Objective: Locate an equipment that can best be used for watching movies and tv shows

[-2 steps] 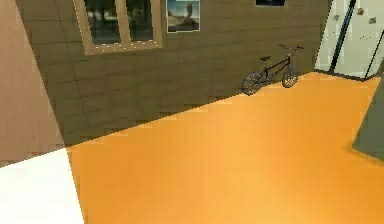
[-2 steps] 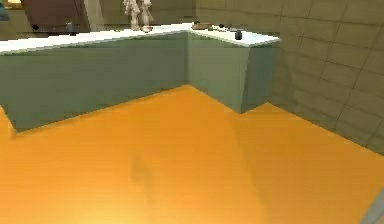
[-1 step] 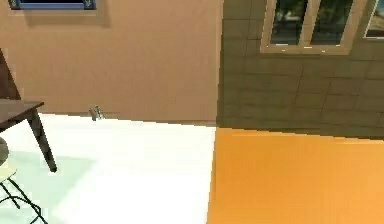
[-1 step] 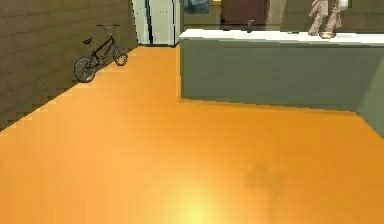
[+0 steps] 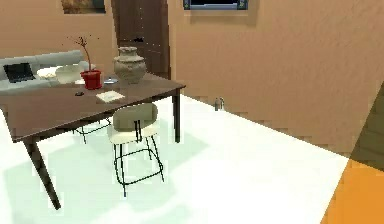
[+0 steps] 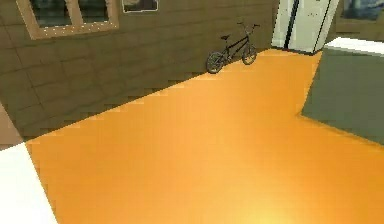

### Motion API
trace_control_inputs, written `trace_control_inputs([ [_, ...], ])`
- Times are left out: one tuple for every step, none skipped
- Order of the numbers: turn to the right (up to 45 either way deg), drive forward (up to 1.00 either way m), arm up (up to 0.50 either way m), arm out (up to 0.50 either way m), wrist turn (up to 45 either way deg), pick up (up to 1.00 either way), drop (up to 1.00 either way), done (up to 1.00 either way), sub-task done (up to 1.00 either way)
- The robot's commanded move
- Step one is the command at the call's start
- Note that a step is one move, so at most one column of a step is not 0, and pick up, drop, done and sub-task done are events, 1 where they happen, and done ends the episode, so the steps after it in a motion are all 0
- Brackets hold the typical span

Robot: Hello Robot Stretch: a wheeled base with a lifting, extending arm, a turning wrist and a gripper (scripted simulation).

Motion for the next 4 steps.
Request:
trace_control_inputs([
  [0.0, 0.4, 0.0, 0.0, 0.0, 0.0, 0.0, 0.0, 0.0],
  [-45.0, 0.0, 0.0, 0.0, 0.0, 0.0, 0.0, 0.0, 0.0],
  [-39.0, 0.0, 0.0, 0.0, 0.0, 0.0, 0.0, 0.0, 0.0],
  [0.0, 0.4, 0.0, 0.0, 0.0, 0.0, 0.0, 0.0, 0.0],
])
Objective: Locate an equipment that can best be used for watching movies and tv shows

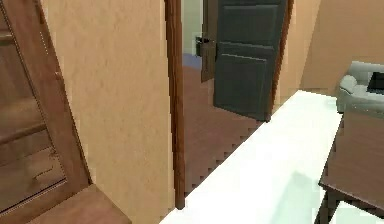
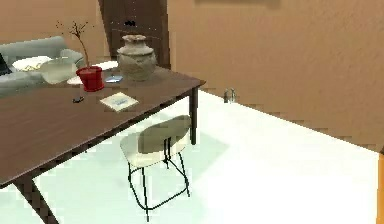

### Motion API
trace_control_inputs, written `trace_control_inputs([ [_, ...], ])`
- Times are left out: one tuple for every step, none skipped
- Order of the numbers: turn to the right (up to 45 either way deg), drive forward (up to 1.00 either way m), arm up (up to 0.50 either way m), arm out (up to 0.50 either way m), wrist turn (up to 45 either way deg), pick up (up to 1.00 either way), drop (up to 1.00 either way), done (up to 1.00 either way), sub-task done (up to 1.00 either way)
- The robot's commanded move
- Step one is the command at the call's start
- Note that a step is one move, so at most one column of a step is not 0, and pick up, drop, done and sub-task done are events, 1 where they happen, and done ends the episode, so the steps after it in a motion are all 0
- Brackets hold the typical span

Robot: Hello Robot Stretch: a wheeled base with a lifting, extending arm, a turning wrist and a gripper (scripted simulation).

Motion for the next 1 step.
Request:
trace_control_inputs([
  [33.0, 0.0, 0.0, 0.0, 0.0, 0.0, 0.0, 0.0, 0.0],
])
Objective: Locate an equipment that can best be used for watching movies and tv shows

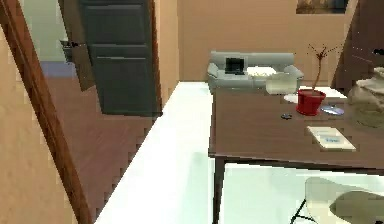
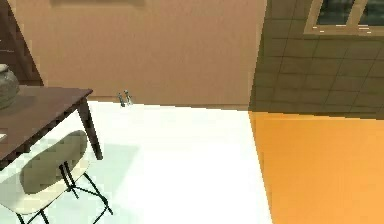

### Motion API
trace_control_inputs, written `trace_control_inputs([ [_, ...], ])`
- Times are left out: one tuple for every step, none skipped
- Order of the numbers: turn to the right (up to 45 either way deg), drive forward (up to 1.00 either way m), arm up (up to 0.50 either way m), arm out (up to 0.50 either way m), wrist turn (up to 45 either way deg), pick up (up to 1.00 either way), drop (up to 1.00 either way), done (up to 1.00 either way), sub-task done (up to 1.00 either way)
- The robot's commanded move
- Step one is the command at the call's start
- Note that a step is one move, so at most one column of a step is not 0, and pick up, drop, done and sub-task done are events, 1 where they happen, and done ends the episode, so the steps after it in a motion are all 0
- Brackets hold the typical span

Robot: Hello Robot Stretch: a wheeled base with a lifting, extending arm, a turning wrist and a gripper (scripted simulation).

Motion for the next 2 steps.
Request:
trace_control_inputs([
  [0.0, 0.3, 0.0, 0.0, 0.0, 0.0, 0.0, 0.0, 0.0],
  [-42.0, 0.0, 0.0, 0.0, 0.0, 0.0, 0.0, 0.0, 0.0],
])
